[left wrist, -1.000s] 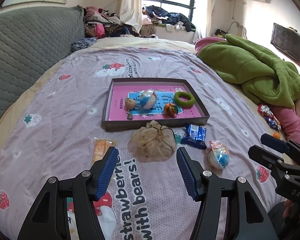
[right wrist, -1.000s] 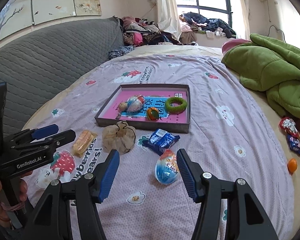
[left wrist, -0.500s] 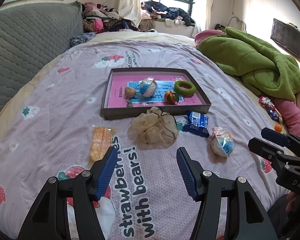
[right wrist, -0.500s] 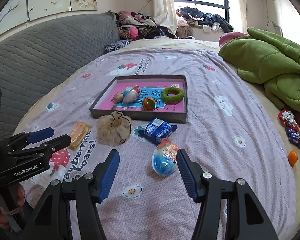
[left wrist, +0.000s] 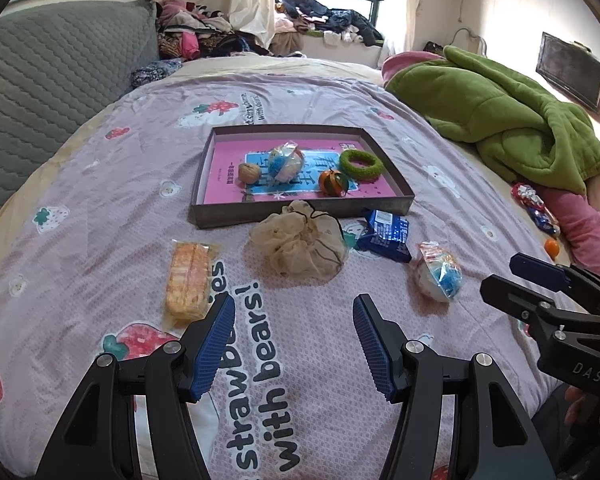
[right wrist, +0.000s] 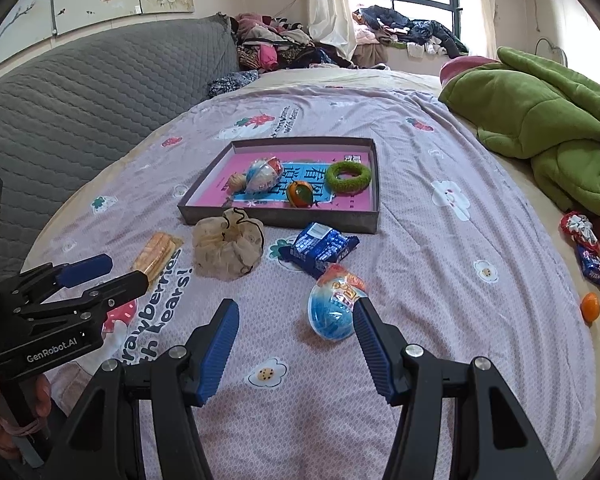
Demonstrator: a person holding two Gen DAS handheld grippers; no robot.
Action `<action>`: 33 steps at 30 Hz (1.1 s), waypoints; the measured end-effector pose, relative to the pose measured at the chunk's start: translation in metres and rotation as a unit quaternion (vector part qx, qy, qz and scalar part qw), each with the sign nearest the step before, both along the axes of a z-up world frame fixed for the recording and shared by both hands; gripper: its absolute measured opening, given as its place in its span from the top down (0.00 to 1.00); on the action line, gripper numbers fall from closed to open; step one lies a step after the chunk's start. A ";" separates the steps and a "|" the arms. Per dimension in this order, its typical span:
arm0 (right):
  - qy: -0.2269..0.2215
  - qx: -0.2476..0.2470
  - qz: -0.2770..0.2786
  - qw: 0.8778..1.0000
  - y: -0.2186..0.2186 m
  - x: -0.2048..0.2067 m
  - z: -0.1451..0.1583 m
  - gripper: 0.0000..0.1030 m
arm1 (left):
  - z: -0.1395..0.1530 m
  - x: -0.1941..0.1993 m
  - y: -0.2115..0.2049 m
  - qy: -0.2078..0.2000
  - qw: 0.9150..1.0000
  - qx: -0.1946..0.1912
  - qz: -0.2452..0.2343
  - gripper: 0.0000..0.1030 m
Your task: Organize objects
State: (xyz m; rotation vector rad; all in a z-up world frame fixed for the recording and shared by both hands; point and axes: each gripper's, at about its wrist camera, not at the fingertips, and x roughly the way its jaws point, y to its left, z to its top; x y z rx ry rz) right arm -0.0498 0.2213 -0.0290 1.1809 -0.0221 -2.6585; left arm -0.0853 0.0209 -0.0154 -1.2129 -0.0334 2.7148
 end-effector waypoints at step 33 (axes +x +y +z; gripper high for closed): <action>-0.048 0.007 -0.005 0.999 -0.003 -0.017 -0.040 0.43 | -0.038 -0.015 0.005 -0.047 0.999 0.011 -0.007 0.39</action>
